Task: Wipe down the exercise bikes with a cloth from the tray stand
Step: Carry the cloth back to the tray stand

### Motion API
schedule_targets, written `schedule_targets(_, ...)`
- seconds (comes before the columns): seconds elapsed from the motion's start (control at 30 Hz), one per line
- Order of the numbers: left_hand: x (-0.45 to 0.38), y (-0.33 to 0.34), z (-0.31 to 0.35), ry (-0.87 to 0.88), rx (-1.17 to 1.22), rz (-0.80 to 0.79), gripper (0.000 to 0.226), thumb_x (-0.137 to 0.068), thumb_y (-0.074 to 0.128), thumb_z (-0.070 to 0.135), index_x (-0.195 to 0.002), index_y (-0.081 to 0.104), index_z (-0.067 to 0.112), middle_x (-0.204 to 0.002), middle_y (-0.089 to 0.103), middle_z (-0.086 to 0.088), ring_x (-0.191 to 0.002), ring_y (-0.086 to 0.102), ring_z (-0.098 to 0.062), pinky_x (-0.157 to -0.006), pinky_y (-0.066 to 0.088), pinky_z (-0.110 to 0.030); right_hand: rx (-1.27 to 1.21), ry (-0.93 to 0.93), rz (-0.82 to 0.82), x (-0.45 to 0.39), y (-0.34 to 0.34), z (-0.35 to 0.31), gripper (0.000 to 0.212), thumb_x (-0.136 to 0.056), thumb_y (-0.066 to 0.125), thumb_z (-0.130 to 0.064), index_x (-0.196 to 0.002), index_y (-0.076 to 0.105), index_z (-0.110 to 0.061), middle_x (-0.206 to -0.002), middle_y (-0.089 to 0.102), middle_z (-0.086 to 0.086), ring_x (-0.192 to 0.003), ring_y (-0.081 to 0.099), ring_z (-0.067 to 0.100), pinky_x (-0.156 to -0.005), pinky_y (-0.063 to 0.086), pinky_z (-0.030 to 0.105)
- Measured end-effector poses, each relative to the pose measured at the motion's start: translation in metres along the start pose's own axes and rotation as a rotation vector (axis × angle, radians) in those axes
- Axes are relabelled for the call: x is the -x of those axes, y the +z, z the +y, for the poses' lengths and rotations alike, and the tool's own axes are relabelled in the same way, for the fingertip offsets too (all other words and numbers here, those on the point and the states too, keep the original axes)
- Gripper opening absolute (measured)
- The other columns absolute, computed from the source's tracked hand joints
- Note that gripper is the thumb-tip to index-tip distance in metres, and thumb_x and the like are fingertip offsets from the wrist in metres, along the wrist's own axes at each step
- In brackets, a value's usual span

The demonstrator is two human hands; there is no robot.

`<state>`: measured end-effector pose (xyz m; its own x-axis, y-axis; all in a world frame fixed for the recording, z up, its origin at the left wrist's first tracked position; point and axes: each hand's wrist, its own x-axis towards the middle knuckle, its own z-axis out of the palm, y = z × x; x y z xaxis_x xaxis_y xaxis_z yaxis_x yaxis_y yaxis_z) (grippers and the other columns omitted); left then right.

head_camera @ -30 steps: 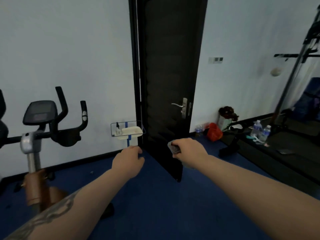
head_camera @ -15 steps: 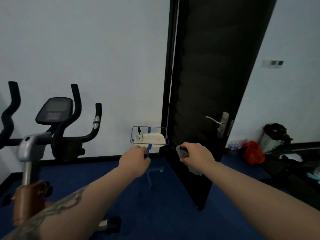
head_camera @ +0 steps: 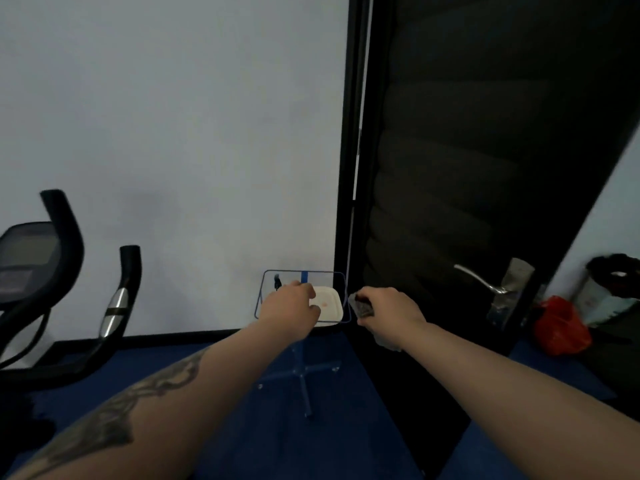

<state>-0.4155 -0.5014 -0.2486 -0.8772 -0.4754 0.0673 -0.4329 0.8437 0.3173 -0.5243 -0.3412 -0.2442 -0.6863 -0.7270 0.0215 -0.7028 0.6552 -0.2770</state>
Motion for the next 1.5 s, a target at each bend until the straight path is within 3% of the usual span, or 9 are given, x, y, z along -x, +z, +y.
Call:
schedule_targets(0.37,-0.151,0.06,-0.028,-0.177,0.084,-0.081,0.039,-0.091,0.046,0.033,-0.128,0.051,0.023,-0.133,0.051,-0.001,-0.115,0.051,-0.024,-0.093,0.046,-0.039,-0.037,-0.044,-0.148,-0.186,0.034,0.062,0.044,-0.085,0.067,-0.027,-0.127,0.054,-0.022,-0.122,0.06,0.007,-0.104,0.058,0.023,-0.081,0.051,0.033)
schedule_targets(0.63,-0.26,0.12,-0.105,-0.246,0.112,-0.203,0.04,-0.091,0.046,0.031,-0.129,0.051,0.022,-0.133,0.05,0.001,-0.113,0.053,-0.022,-0.088,0.047,-0.036,-0.102,0.017,-0.223,-0.315,0.101,0.06,0.043,-0.083,0.069,-0.028,-0.124,0.056,-0.022,-0.119,0.062,0.007,-0.101,0.06,0.026,-0.079,0.052,0.034)
schedule_targets(0.83,-0.329,0.172,-0.161,-0.285,0.157,-0.357,0.039,-0.09,0.045,0.032,-0.128,0.051,0.025,-0.138,0.048,0.002,-0.114,0.054,-0.022,-0.089,0.046,-0.036,-0.149,0.138,-0.332,-0.397,0.166,0.057,0.031,-0.082,0.066,-0.029,-0.111,0.059,-0.026,-0.11,0.065,0.003,-0.094,0.06,0.023,-0.075,0.052,0.032)
schedule_targets(1.03,-0.37,0.22,-0.203,-0.307,0.148,-0.486,0.038,-0.089,0.045,0.029,-0.127,0.052,0.025,-0.134,0.05,0.002,-0.105,0.057,-0.024,-0.08,0.045,-0.034,-0.164,0.181,-0.435,-0.446,0.231,0.067,0.029,-0.084,0.065,-0.029,-0.11,0.058,-0.021,-0.11,0.064,0.005,-0.092,0.06,0.023,-0.069,0.048,0.03)
schedule_targets(1.2,-0.392,0.262,-0.221,-0.281,0.171,-0.527,0.038,-0.088,0.046,0.03,-0.125,0.052,0.026,-0.131,0.052,0.002,-0.106,0.056,-0.022,-0.078,0.042,-0.033,-0.176,0.216,-0.487,-0.477,0.286,0.084,0.031,-0.086,0.064,-0.026,-0.115,0.058,-0.017,-0.116,0.063,0.007,-0.099,0.06,0.024,-0.078,0.052,0.034)
schedule_targets(1.5,-0.396,0.323,-0.256,-0.31,0.181,-0.591,0.037,-0.089,0.045,0.027,-0.126,0.051,0.026,-0.125,0.054,0.002,-0.108,0.053,-0.02,-0.085,0.042,-0.033,-0.166,0.254,-0.551,-0.504,0.374,0.101,0.028,-0.091,0.056,-0.024,-0.116,0.057,-0.012,-0.122,0.057,0.008,-0.102,0.056,0.024,-0.076,0.045,0.029)
